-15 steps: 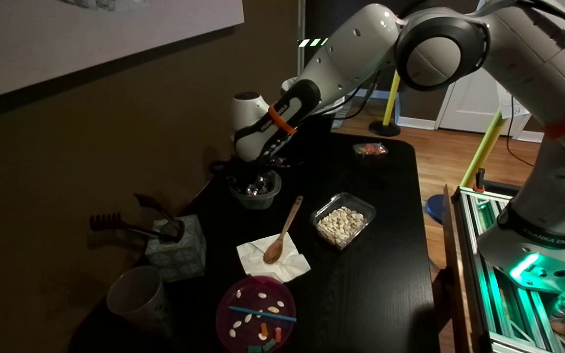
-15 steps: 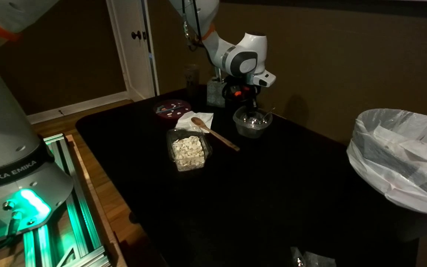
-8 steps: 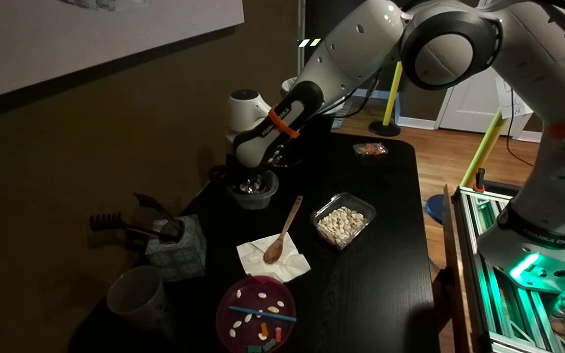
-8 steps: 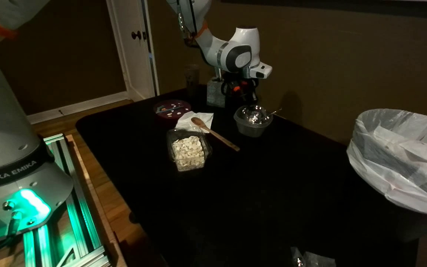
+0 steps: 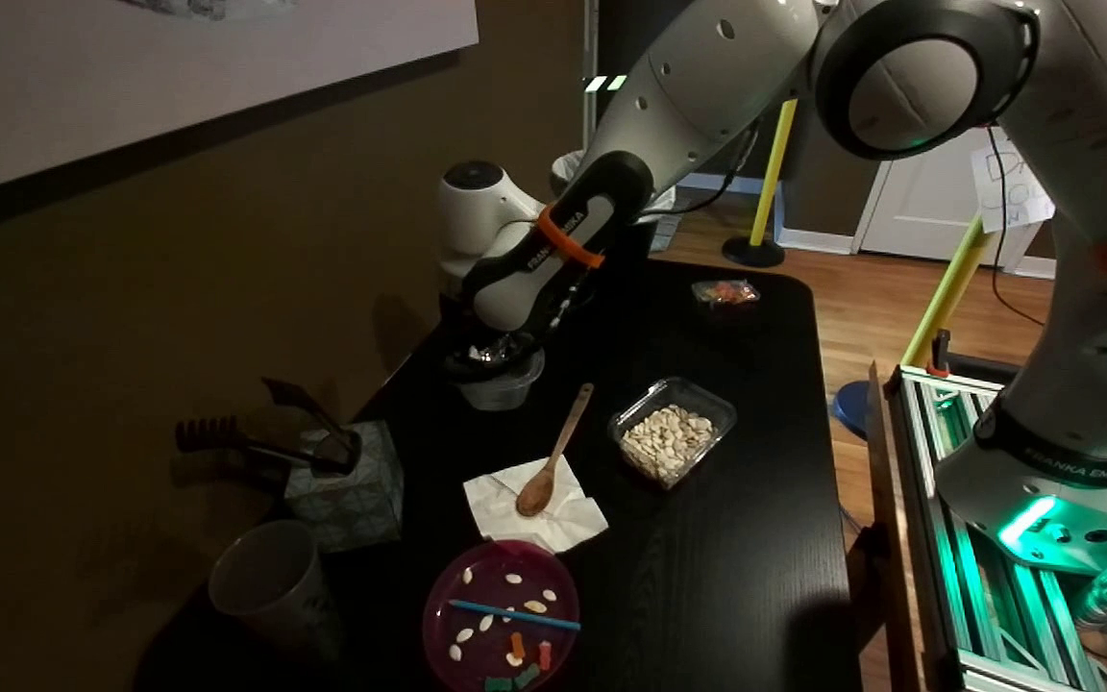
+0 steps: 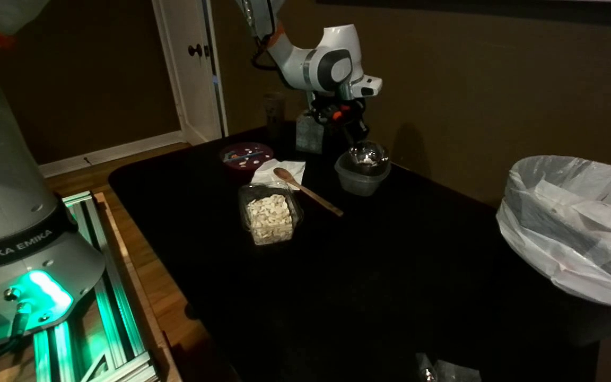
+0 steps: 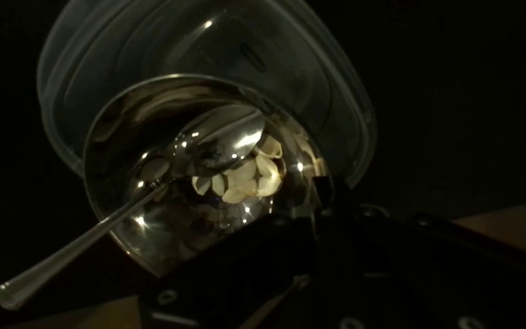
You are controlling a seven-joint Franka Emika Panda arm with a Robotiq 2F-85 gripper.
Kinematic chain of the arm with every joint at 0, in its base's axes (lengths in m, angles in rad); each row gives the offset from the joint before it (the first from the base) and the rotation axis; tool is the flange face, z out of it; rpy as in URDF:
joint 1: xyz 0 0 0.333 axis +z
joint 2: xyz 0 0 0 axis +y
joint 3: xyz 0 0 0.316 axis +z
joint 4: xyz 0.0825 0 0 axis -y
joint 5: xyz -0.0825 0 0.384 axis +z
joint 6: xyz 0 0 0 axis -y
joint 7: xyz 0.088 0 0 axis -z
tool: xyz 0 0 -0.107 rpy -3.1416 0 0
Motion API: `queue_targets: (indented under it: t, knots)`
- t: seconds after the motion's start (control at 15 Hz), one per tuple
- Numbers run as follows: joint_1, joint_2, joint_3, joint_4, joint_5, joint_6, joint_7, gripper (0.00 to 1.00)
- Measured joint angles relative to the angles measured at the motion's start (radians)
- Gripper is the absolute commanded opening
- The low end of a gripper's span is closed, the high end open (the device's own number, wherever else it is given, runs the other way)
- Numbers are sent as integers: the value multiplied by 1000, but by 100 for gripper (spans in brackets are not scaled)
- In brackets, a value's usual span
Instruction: Move the container to the left then remove the bowl inside
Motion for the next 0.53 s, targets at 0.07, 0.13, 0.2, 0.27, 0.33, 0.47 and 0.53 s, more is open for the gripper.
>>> queue_targets:
  t: [0.07,0.13,0.2,0.27,0.33,0.47,0.53]
  knots:
    - [13,-14,-14,-6,-20,-6,0,1]
    - [26,-29,-28,-13,-42,-15,1,1]
    - [41,-44,-43,-18,-66,-31,4,1]
    - [56,-60,-60,-21,-93,-55,13,1]
    - [70,-75,-77,-22,-121,-81,24,1]
    - [92,-102,-106,-24,-174,-125,58,1]
    - [96,-116,-115,-27,-193,-140,75,1]
